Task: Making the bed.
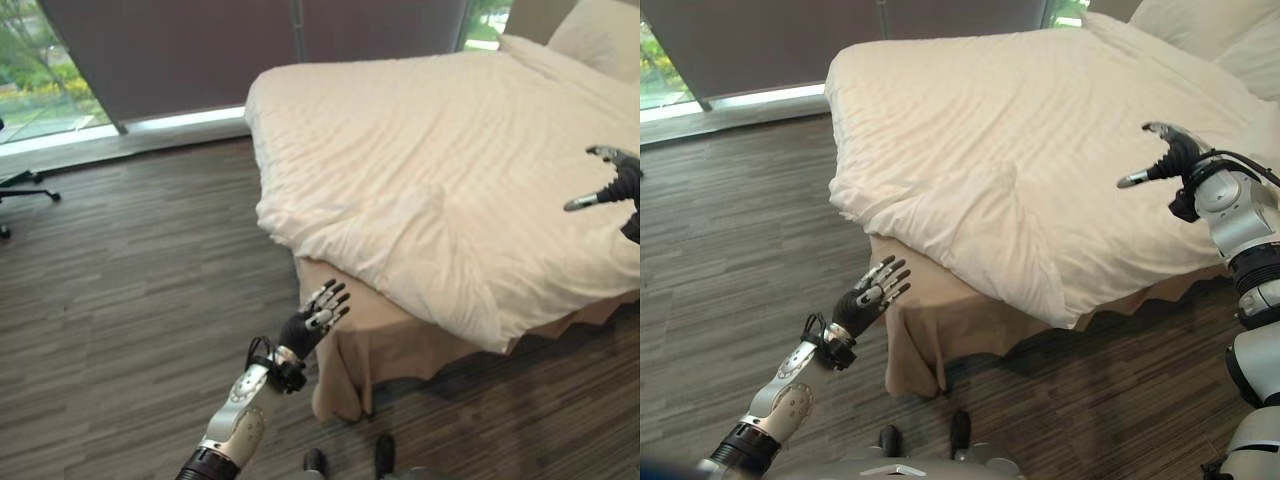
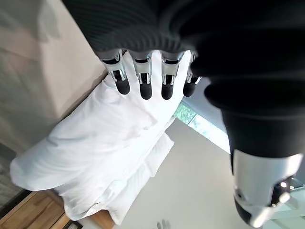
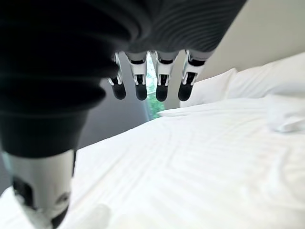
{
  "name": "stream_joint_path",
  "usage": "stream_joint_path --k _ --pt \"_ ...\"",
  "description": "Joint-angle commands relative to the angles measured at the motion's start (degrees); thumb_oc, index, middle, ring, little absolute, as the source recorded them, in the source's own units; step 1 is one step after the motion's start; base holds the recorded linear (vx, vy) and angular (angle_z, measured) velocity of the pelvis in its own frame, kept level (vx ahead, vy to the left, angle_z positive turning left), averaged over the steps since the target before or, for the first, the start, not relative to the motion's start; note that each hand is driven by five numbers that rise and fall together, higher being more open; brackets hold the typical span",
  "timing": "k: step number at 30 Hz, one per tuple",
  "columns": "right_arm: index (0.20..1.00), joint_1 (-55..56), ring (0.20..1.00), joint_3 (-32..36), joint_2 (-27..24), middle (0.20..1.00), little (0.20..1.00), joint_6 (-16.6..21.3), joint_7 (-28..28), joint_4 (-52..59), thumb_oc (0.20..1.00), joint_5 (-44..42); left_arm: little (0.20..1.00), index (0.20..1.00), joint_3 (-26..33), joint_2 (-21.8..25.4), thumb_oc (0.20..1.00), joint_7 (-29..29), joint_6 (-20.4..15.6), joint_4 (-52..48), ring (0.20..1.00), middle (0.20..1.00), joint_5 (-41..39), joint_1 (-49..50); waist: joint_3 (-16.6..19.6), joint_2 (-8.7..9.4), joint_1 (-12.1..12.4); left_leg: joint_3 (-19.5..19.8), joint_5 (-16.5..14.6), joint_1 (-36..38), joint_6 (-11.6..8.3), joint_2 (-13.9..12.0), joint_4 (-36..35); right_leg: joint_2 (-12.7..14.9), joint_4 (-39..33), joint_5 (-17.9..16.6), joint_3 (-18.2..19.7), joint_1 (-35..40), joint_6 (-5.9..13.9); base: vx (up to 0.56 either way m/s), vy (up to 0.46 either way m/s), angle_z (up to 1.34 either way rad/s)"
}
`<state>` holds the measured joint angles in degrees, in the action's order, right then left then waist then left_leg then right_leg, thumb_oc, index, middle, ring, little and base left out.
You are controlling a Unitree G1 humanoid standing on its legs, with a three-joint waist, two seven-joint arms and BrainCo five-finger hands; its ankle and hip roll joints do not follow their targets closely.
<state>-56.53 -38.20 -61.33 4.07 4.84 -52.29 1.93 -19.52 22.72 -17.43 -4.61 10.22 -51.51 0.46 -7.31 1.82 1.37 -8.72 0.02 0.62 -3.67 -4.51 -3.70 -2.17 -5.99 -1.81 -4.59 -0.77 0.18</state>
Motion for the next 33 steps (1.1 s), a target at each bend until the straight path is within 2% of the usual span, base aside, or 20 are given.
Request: stream_joint_path --k 1,11,15,17,21,22,23,27,33 --pt "1.000 -11.0 1.000 -2.5 1.0 1.000 1.000 0.1 -2.6 -3.3 1.000 4.5 1.000 1.000 1.2 3.0 1.000 -1.3 -2.2 -1.3 1.000 1.000 0.2 -2.2 3.1 1.87 -0.1 1.6 4.9 -2.7 0.24 2.1 -1.3 8.1 1.0 -3.1 0.0 1.2 7.28 -0.02 0.036 -0.44" --pt "1.000 -17.3 1.000 -6.8 5.9 1.000 1.000 -0.7 -1.4 -0.9 1.000 6.3 1.000 1.000 1.6 1.1 1.000 -0.1 -2.0 0.4 1.000 1.000 1.7 -1.6 1.9 2.01 0.1 1.8 4.7 -4.2 0.61 2.3 -1.3 7.9 1.0 -3.5 0.5 -0.5 7.30 0.00 0.040 0.02" --pt "1.000 -24.0 1.000 -10.0 9.5 1.000 1.000 -0.7 -0.7 -10.9 1.000 1.7 1.000 1.000 -0.7 2.0 1.000 0.2 -2.9 0.8 1.000 1.000 0.8 -5.3 -0.6 3.01 1.3 2.7 5.5 -7.9 0.59 2.4 -1.3 7.9 1.0 -4.5 0.2 -3.9 7.29 -0.14 0.013 0.02" --pt "1.000 -25.7 1.000 -10.7 10.1 1.000 1.000 -0.7 -0.6 -13.4 1.000 0.2 1.000 1.000 -1.1 1.9 1.000 0.3 -3.0 1.0 1.000 1.000 0.5 -6.1 -1.1 3.36 1.6 2.9 5.9 -9.0 0.54 2.5 -1.3 7.8 1.0 -4.7 0.0 -5.0 7.24 -0.10 -0.006 0.07" --pt "1.000 -34.0 1.000 -13.8 11.3 1.000 1.000 -1.6 -0.3 -23.2 1.000 -4.4 1.000 1.000 -3.0 1.6 1.000 1.1 -3.2 0.7 1.000 1.000 -0.5 -8.1 -4.8 5.06 3.1 3.9 7.4 -14.3 0.20 2.2 -1.3 7.2 1.0 -6.5 0.3 -10.3 7.17 -0.10 -0.014 0.08" --pt "1.000 -34.1 1.000 -13.9 11.4 1.000 1.000 -1.6 -0.3 -23.2 1.000 -4.4 1.000 1.000 -3.0 1.6 1.000 1.0 -3.2 0.7 1.000 1.000 -0.5 -8.2 -4.7 5.02 3.0 3.9 7.5 -14.5 0.20 2.2 -1.3 7.2 1.0 -6.5 0.3 -10.4 7.17 -0.10 -0.007 0.09" --pt "1.000 -38.0 1.000 -16.5 10.8 1.000 1.000 -1.8 -0.7 -25.9 1.000 -4.1 1.000 1.000 -3.8 1.6 1.000 1.4 -3.1 0.4 1.000 1.000 -0.7 -8.9 -6.7 5.68 3.8 4.3 8.1 -17.4 -0.19 2.3 -1.3 7.0 1.0 -7.2 0.3 -13.3 7.40 -0.09 -0.003 0.07" --pt "1.000 -41.5 1.000 -18.4 8.2 1.000 1.000 -1.8 -1.2 -27.4 1.000 -5.7 1.000 1.000 -4.9 0.5 1.000 1.8 -3.2 0.0 1.000 1.000 -0.5 -9.8 -7.2 5.88 4.1 4.6 8.8 -20.6 -0.84 2.1 -1.3 6.9 1.0 -7.7 0.3 -16.5 7.68 -0.03 0.006 0.03" --pt "1.000 -48.6 1.000 -23.0 4.3 1.000 1.000 -1.4 -0.8 -27.8 1.000 -10.4 1.000 1.000 -6.8 -0.3 1.000 2.4 -3.4 -0.6 1.000 1.000 0.1 -10.5 -10.4 6.46 5.1 5.5 9.8 -25.3 -1.60 1.8 -1.3 6.7 1.0 -8.3 0.6 -20.9 8.05 0.00 -0.001 0.01"
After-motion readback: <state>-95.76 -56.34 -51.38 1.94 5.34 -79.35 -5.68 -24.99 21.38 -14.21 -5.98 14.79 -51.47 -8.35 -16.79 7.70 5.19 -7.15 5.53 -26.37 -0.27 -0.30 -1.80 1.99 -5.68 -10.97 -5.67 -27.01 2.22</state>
